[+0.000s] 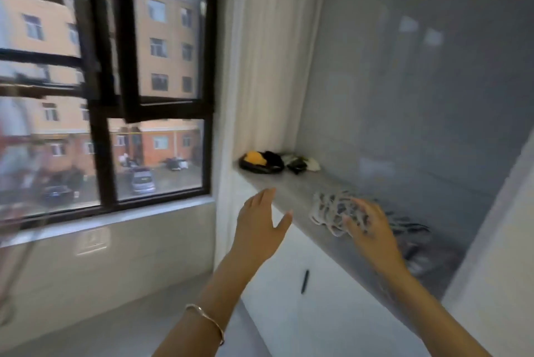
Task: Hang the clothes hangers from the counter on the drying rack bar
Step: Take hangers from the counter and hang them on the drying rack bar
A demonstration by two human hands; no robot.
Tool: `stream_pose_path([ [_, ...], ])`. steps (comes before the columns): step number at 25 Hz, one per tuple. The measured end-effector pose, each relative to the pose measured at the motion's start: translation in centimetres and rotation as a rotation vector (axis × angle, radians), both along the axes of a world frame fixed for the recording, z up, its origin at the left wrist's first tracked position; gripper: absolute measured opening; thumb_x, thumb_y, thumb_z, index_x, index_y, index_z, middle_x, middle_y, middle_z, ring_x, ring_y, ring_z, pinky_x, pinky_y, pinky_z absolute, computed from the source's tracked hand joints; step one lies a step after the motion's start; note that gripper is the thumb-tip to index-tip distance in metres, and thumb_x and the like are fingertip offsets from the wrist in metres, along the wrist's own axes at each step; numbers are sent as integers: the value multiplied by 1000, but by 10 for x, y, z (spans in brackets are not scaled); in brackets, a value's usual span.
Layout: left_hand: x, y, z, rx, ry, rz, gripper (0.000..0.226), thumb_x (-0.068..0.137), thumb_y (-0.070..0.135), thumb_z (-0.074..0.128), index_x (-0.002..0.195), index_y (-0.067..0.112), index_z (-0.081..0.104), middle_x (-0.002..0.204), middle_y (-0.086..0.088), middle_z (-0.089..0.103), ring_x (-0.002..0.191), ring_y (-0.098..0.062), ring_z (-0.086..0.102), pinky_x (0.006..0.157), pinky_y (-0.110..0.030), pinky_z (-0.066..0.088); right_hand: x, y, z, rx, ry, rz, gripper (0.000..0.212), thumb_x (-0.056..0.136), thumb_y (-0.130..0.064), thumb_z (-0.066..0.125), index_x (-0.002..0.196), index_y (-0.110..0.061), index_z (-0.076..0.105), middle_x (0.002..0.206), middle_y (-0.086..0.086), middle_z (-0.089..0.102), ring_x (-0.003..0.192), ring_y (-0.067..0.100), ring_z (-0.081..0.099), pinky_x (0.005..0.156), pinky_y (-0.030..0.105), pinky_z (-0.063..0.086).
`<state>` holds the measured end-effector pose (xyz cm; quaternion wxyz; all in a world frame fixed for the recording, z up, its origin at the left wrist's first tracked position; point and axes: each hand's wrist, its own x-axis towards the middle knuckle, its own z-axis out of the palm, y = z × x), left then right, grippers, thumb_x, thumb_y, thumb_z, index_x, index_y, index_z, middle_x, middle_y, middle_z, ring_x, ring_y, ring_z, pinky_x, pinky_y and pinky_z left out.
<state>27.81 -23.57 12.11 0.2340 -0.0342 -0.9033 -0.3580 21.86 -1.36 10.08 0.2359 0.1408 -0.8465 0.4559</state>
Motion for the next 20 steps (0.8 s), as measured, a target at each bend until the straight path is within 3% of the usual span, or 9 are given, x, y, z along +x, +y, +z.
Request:
stream_pose_path([
  [5, -136, 56, -57, -62, -161, -175, 62, 93, 44, 47, 146, 19, 26, 151, 1, 31, 138, -21, 27, 113, -33, 26, -72, 72, -60, -11, -97, -247, 36, 86, -14, 63, 120, -9, 54, 124, 2, 52, 116, 15, 47, 97, 26, 38],
  [8, -220, 84, -94, -130, -257, -299, 62, 93, 43, 47, 146, 19, 24, 152, 0, 29, 139, -23, 26, 113, -37, 26, -117, 98, -89, -30, -216, -402, 33, 88, -12, 60, 120, -9, 54, 112, -1, 50, 107, 12, 45, 89, 20, 35],
  [12, -305, 130, -145, -251, -376, -468, 68, 93, 47, 45, 149, 18, 20, 155, -2, 23, 142, -24, 22, 114, -39, 23, -162, 126, -141, -47, -425, -649, 31, 91, -18, 54, 118, -3, 55, 115, 14, 58, 107, 27, 54, 90, 31, 41],
  [14, -329, 154, -170, -355, -429, -549, 69, 93, 48, 44, 149, 20, 16, 157, -2, 19, 143, -25, 19, 115, -40, 22, -174, 134, -166, -41, -516, -719, 28, 91, -19, 53, 113, -2, 58, 110, 16, 61, 102, 30, 58, 86, 33, 43],
  [17, -344, 185, -198, -487, -496, -667, 70, 94, 51, 39, 150, 25, 8, 159, 0, 9, 145, -28, 9, 117, -43, 14, -177, 133, -185, -98, -637, -809, 8, 89, -14, 54, 88, -7, 58, 85, 11, 61, 78, 27, 58, 68, 32, 44],
  [20, -347, 203, -213, -535, -510, -781, 68, 95, 52, 35, 150, 31, 1, 159, 1, -2, 146, -30, -1, 118, -46, 6, -177, 130, -199, -77, -646, -847, 11, 86, -10, 58, 97, -11, 62, 91, 5, 64, 84, 23, 61, 75, 34, 49],
])
